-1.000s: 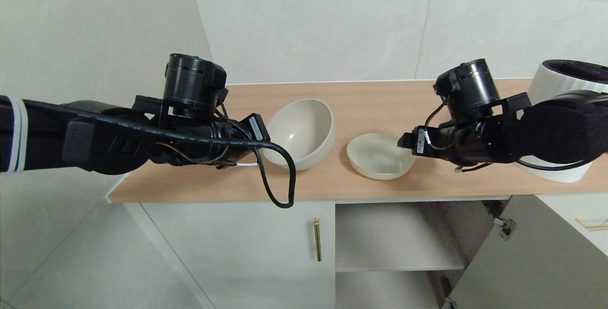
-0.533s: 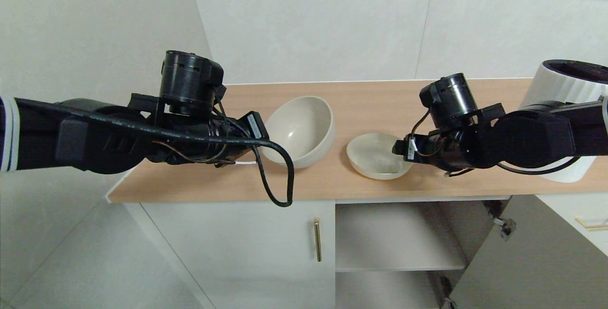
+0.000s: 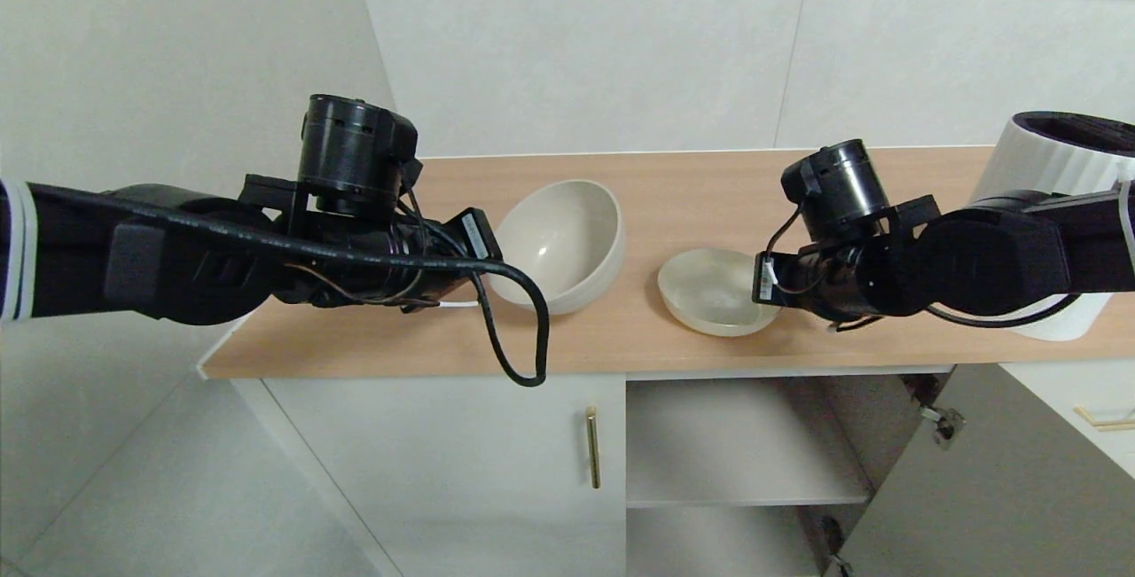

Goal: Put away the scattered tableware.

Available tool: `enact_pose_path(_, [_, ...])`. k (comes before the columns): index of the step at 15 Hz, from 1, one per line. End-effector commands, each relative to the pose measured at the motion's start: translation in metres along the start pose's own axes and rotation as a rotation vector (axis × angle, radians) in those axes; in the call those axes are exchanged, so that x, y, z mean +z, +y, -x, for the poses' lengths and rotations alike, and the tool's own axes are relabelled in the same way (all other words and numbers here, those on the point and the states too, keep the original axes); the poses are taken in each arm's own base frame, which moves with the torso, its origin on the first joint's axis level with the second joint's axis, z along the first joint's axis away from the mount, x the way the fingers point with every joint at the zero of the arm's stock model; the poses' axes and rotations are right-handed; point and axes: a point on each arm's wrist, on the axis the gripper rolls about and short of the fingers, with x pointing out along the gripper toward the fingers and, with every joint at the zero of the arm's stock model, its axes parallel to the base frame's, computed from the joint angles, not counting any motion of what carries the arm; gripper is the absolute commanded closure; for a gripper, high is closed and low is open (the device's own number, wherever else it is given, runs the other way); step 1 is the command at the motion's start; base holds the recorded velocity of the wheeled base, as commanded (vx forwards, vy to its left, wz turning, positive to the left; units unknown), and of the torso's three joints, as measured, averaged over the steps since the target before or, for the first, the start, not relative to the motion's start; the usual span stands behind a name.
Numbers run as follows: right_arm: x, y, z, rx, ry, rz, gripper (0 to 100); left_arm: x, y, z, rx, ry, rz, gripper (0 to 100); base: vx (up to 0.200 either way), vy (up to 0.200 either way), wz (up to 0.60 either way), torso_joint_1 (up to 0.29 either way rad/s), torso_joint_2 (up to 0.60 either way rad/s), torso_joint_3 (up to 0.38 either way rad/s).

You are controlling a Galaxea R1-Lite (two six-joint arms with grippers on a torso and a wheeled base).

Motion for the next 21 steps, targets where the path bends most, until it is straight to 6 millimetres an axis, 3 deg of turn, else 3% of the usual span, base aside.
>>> enact_pose_path(1, [0.001,0.000,0.003,0.003,-0.004,-0.001,100,0.001,0.000,0.001,-0.001,-0.003,0.001,100,0.000,0.000,0.00,0.000,0.00,0.000])
enact_pose_path(5, [0.005,-0.003,0.010,0.009,-0.016,-0.008,100,0.001,0.000,0.002,-0.001,-0.003,0.001,100,0.000,0.000,0.00,0.000,0.00,0.000])
enact_pose_path(9, [0.014,-0.013,0.041,0.073,-0.037,-0.026,100,-0.001,0.000,0.023,-0.013,-0.015,-0.001,100,0.000,0.000,0.00,0.000,0.00,0.000])
enact_pose_path(10, [0.017,-0.022,0.063,0.149,-0.037,-0.035,100,-0.003,0.003,0.038,-0.016,-0.021,-0.016,100,0.000,0.000,0.00,0.000,0.00,0.000])
enact_pose_path(12, [0.012,-0.038,0.095,0.273,-0.010,-0.033,100,-0.004,0.003,0.064,-0.041,-0.048,-0.047,100,0.000,0.000,0.00,0.000,0.00,0.000])
enact_pose_path(15, [-0.001,-0.054,0.119,0.363,0.025,-0.021,100,-0.013,0.011,0.091,-0.049,-0.056,-0.122,100,0.000,0.000,0.00,0.000,0.00,0.000])
enact_pose_path(21, [-0.016,-0.071,0.142,0.382,0.095,0.023,100,-0.031,0.021,0.106,-0.040,-0.028,-0.186,100,0.000,0.000,0.00,0.000,0.00,0.000])
